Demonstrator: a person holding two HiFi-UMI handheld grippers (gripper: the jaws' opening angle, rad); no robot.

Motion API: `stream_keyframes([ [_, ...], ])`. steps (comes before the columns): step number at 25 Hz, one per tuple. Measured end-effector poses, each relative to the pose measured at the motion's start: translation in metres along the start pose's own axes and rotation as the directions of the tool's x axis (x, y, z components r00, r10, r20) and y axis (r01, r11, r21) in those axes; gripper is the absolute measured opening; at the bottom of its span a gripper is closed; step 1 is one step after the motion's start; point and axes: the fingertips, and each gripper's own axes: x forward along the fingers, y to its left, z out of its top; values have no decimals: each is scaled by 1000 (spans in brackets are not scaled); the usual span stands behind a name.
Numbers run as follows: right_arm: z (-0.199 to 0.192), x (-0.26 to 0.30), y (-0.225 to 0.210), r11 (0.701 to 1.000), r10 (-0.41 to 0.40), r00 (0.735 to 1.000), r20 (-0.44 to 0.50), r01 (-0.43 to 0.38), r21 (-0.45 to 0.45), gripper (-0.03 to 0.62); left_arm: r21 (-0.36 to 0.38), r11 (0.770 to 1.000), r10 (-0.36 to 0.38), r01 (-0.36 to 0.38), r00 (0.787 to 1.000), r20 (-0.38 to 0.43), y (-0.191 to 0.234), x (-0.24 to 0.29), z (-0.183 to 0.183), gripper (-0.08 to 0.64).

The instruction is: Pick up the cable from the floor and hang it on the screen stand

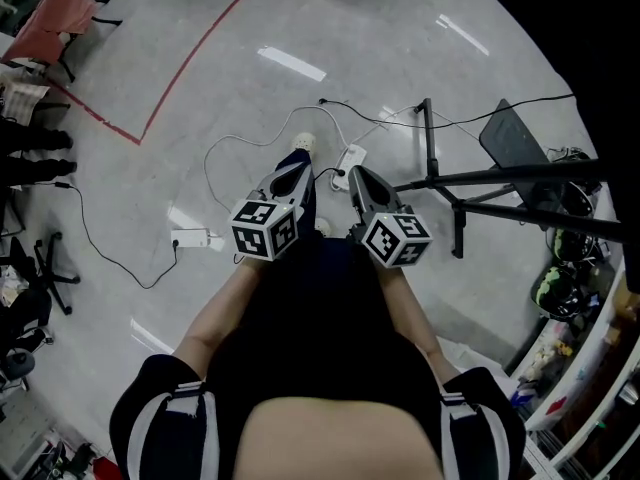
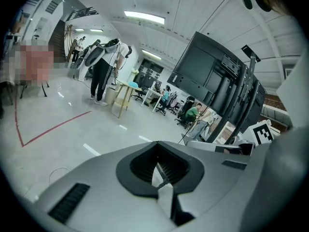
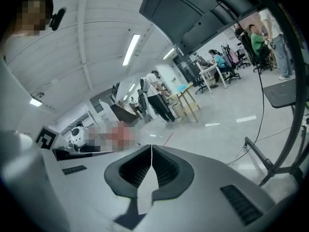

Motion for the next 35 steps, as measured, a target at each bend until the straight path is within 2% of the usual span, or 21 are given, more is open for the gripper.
stream_keyframes([
  [9,24,63,-32,1000,-21,999,-41,22,16,23,5,1000,-15,15,1000,-17,34,62,36,8],
  [15,54,119,-44,1000,-15,997,-81,14,-11,23,-52,999,10,-12,1000,-22,70,100,76,8],
  [24,94,201,-72,999,16,991,-134,-21,-33,23,-66,997,26,-33,995,-99,109,154,98,8],
  [29,102,238,-95,1000,0,991,-133,-1,-12,23,-63,998,22,-30,991,-129,137,184,106,8],
  [35,101,293,-127,995,-37,979,-199,18,-99,23,-44,999,18,-24,991,-135,178,231,120,8],
])
